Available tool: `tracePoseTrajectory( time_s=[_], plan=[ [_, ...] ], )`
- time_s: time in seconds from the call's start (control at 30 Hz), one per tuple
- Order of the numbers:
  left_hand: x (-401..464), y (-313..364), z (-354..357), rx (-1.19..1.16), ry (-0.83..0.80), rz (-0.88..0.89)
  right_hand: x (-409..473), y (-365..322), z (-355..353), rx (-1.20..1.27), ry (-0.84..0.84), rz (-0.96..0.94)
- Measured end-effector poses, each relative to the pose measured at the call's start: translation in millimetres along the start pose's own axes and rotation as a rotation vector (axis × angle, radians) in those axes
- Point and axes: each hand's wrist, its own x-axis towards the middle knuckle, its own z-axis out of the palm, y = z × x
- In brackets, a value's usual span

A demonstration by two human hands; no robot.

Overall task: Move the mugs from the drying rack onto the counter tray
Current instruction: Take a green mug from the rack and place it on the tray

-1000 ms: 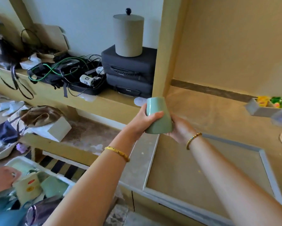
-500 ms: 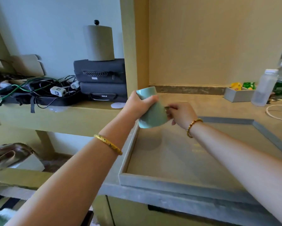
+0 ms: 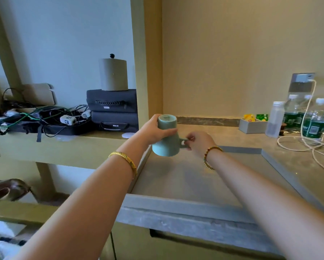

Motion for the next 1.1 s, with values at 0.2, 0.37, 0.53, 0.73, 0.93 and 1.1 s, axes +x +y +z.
tracePoseTrajectory(
  time_s=[0.2, 0.37, 0.53, 0.73, 0.93, 1.1],
  plan=[
    [39.9, -23.1, 13.8, 0.031, -0.05, -0.015, 39.7, 17.6, 11.6, -0.15, -0.089, -0.01],
    [58.0, -46.3, 14.6, 0.076, -0.076, -0.057, 58.4, 26.2, 25.1, -0.208, -0.205, -0.04],
    [63.0, -57.0, 10.6, 0.098, -0.065, -0.049, 66.9, 27.0, 28.7, -0.257, -0.234, -0.075],
    [62.6, -64.1, 16.3, 0.176, 0.032, 0.006, 60.4, 25.2, 35.3, -0.232, -0.217, -0.111],
    [44.4, -58.4, 18.6, 0.427, 0.052, -0.011, 50.4, 12.0, 38.6, -0.379, -0.294, -0.058],
    [3.4, -46.4, -3.7, 0.52, -0.033, -0.056, 24.2, -3.5, 25.1, -0.42, -0.212, -0.039]
  ],
)
